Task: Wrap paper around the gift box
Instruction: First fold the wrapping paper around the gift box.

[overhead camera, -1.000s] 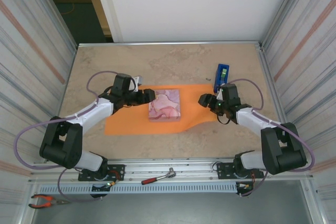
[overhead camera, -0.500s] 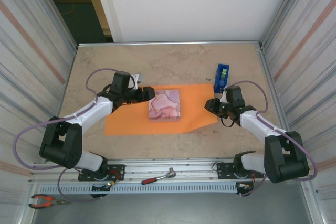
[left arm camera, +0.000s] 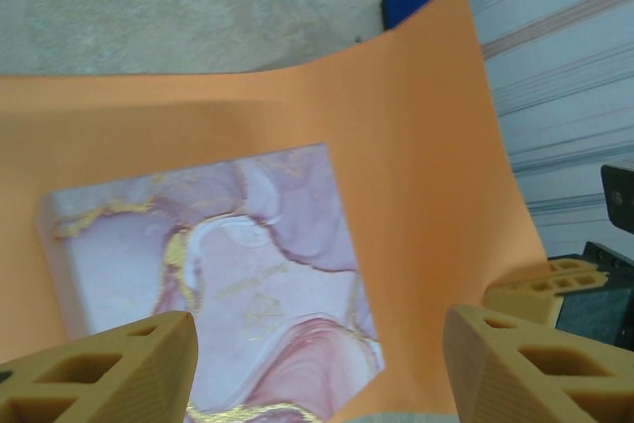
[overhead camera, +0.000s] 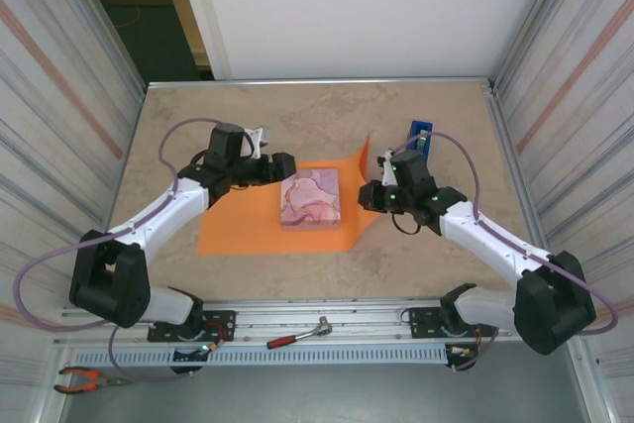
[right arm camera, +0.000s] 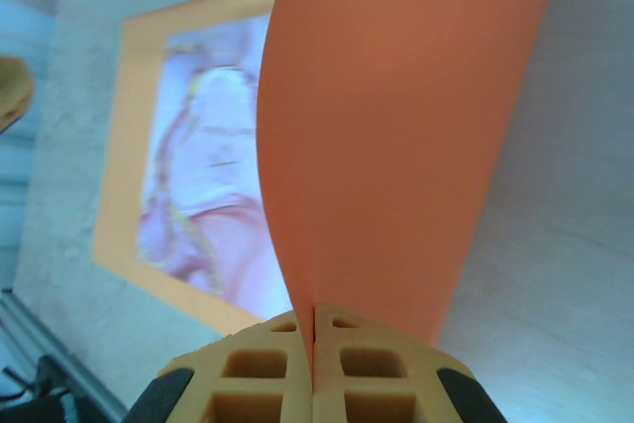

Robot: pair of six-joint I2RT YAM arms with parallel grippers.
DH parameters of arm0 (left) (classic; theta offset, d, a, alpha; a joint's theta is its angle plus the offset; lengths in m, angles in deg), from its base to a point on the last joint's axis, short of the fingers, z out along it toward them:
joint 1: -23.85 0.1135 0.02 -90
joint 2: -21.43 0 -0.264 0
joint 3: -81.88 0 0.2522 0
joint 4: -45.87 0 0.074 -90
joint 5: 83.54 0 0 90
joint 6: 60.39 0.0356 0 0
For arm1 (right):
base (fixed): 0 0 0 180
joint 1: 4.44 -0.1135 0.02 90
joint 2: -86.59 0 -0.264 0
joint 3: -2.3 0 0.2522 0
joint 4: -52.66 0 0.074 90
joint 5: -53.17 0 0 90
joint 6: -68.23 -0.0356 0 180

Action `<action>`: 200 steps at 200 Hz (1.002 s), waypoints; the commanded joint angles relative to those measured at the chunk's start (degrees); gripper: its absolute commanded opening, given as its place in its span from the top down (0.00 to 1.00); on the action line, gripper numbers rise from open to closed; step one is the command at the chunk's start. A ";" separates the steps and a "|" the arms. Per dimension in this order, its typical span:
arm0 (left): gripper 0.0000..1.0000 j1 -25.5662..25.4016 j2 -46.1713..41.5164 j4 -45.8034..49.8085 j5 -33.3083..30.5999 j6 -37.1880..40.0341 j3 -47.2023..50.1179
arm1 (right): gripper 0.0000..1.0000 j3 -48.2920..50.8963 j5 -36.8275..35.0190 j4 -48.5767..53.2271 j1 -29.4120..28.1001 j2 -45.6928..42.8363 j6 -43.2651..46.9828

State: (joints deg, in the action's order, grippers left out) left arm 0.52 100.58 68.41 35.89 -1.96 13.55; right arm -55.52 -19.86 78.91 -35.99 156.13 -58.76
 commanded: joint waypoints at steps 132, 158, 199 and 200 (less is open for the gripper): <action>0.36 -10.58 8.10 7.47 -7.20 -3.50 -11.81 | 0.96 -6.31 -2.48 -0.49 -10.72 8.27 -0.59; 0.40 -10.95 9.86 8.17 -7.19 -3.41 -12.77 | 0.94 -6.20 -2.59 -1.04 -10.71 8.46 -0.88; 0.42 -11.45 12.45 9.07 -6.95 -2.74 -14.67 | 0.94 -6.33 -2.08 -2.02 -10.81 9.15 -1.24; 0.42 -11.51 12.48 9.16 -6.94 -2.72 -14.68 | 0.94 -6.36 -2.05 -2.03 -10.81 9.23 -1.28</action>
State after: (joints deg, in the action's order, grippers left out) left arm -10.41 112.01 75.80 29.29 -5.13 1.20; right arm -60.13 -21.85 78.03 -46.22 164.48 -58.83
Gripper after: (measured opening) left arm 0.582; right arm 0.065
